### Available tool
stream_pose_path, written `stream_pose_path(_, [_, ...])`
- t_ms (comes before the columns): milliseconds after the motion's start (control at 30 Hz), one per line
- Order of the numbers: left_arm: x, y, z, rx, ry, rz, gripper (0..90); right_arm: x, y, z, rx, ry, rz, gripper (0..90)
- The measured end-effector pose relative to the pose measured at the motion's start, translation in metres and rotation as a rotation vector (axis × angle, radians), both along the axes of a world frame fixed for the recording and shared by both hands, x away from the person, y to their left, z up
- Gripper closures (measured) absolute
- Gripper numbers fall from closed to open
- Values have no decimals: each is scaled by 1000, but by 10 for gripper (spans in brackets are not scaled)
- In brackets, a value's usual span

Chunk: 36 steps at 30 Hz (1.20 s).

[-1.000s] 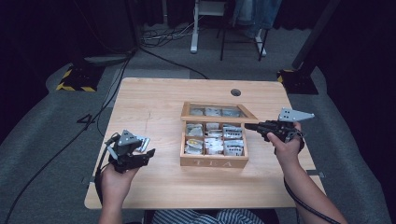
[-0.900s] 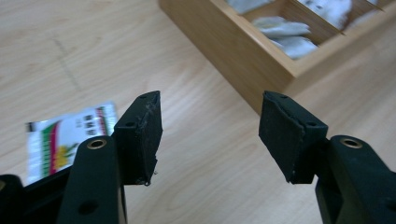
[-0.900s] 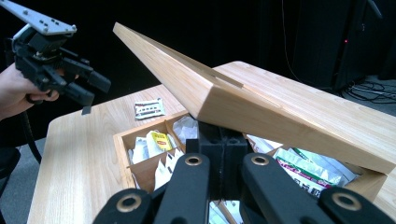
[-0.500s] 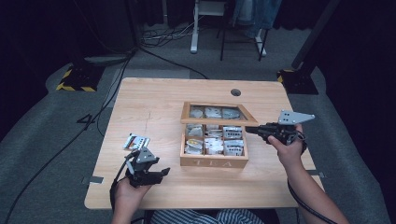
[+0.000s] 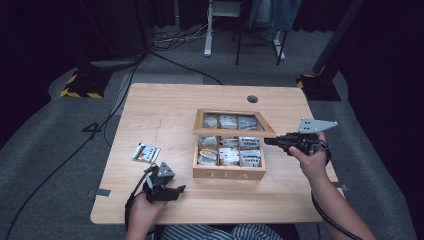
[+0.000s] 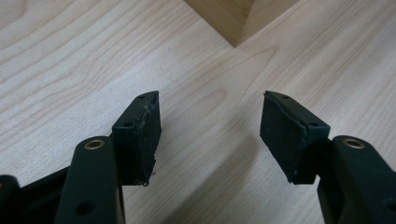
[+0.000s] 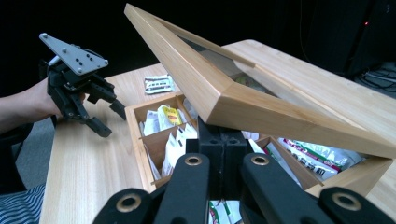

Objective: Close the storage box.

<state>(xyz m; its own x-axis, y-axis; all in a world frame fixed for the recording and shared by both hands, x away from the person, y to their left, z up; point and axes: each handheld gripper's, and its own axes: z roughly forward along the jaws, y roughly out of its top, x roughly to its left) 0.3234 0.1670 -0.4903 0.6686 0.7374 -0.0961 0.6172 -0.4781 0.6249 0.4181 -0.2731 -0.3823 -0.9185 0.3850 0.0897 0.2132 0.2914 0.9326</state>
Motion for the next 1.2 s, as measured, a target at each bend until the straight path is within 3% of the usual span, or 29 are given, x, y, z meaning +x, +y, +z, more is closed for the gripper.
stream_pose_path(133, [0,0,-1,-4,-14,1,384,0,0,0,-29,25,15,900])
stream_pose_path(333, [-2,-1,-6,29,-86,4,375,-2,1,-1,-68,34,33,900])
stream_pose_path(400, [-2,-1,-9,2,-99,13,361,-5,3,0,-77,36,47,900])
stream_pose_path(500, [-1,1,-10,1,-117,8,361,-7,4,1,-93,32,50,900])
stream_pose_path(900, [-1,1,-11,-12,-122,11,356,-15,7,0,-191,145,7,900])
stream_pose_path(1200, [-1,1,-11,-8,-123,9,356,-18,11,0,-267,181,1,900])
